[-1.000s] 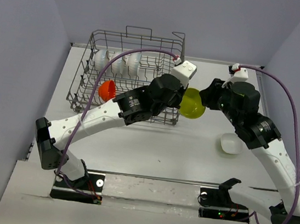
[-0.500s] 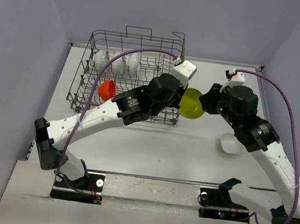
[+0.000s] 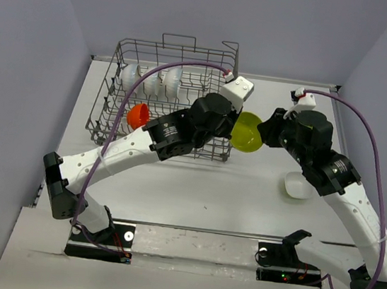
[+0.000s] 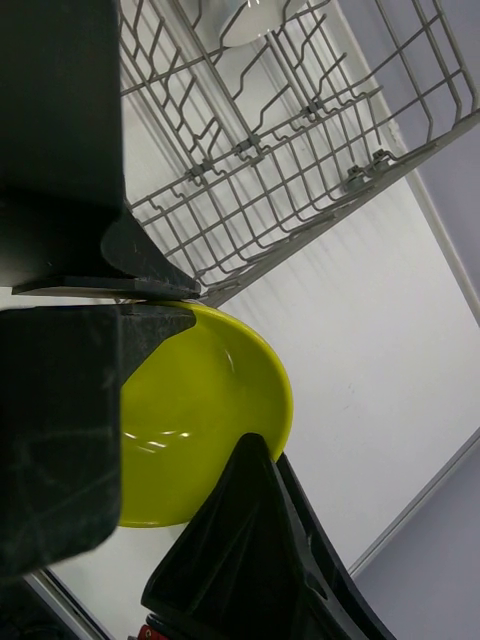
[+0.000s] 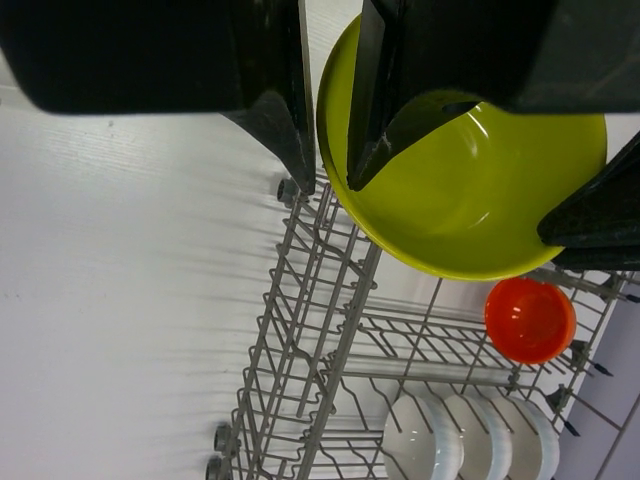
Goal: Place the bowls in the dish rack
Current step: Pass from the left arm to the right
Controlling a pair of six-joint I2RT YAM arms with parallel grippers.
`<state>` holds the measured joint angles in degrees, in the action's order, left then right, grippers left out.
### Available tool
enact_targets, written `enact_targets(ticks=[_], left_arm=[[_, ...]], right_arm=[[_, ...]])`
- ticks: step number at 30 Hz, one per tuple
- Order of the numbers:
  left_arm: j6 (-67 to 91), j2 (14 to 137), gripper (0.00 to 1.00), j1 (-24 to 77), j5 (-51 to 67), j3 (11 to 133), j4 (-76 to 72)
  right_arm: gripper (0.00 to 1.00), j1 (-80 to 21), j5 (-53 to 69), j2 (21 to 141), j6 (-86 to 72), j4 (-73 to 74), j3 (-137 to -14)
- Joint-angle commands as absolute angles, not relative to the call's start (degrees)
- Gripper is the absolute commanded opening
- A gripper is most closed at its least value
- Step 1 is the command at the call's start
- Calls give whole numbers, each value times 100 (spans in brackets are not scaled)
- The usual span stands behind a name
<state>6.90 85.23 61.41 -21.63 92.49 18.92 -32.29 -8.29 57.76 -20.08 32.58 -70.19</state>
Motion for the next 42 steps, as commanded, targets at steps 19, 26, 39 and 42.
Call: enact_targets(ticks=[19, 26, 39, 42], left_arm=[[466, 8552, 0, 6135, -2337, 9677, 1819], [290, 8455, 36, 6135, -2470, 9466, 1793], [-157, 8069, 62, 6257, -2935, 9475, 1679], [-403, 7805, 63, 6380, -3093, 9457, 1670]], right_arm=[[1, -3208, -669, 5906, -2030, 3225, -7224], [1, -3208, -563, 5950, -2083, 3550, -7567], [1, -3208, -334, 6179, -2074, 3928, -8068], [1, -3208, -351, 6266, -2074, 4095, -8156]])
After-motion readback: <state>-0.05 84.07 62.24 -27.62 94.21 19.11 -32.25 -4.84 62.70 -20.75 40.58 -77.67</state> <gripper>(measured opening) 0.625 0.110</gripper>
